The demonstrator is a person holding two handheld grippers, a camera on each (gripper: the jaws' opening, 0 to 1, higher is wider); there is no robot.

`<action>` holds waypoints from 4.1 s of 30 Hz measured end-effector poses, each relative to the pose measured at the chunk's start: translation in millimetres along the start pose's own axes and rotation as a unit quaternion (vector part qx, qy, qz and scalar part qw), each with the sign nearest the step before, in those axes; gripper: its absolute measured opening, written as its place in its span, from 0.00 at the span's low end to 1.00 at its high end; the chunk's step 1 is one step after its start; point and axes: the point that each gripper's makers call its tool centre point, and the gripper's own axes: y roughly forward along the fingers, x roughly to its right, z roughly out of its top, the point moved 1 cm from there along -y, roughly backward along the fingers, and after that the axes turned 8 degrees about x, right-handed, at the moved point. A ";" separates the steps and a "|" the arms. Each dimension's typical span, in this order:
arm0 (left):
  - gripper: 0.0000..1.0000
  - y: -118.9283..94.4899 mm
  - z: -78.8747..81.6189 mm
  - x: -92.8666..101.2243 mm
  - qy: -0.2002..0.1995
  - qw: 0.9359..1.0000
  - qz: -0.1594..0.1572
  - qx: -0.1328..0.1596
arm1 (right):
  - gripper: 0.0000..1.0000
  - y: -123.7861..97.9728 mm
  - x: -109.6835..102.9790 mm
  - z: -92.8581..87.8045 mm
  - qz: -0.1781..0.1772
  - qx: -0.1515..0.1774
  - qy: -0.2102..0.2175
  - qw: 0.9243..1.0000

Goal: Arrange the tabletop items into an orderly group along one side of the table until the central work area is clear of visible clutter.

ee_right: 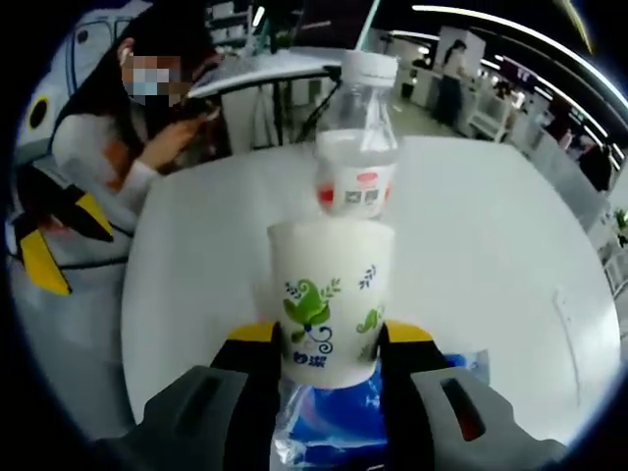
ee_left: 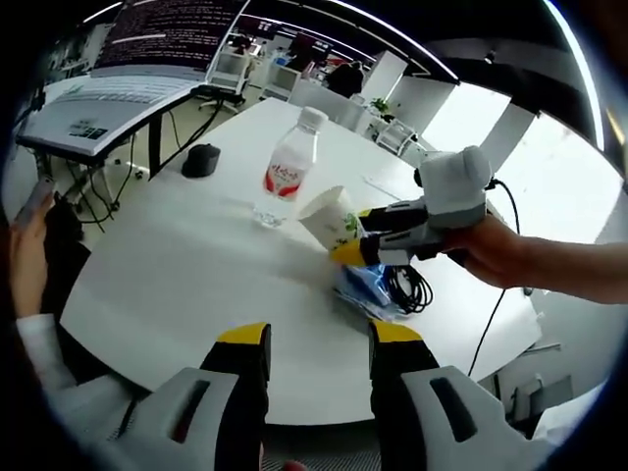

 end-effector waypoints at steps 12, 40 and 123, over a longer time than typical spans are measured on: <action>0.38 -1.1 -3.8 7.8 0.006 1.000 -0.009 -0.009 | 0.38 -35.8 -6.6 6.5 -0.029 0.044 0.013 0.999; 0.35 -1.2 4.3 60.5 0.070 0.993 -0.091 -0.022 | 0.38 -103.3 -50.2 -39.6 -0.077 0.084 0.065 0.991; 0.00 1.2 -19.5 117.6 0.044 0.981 -0.183 -0.041 | 0.40 -121.8 -125.6 -41.9 -0.007 0.053 -0.133 0.990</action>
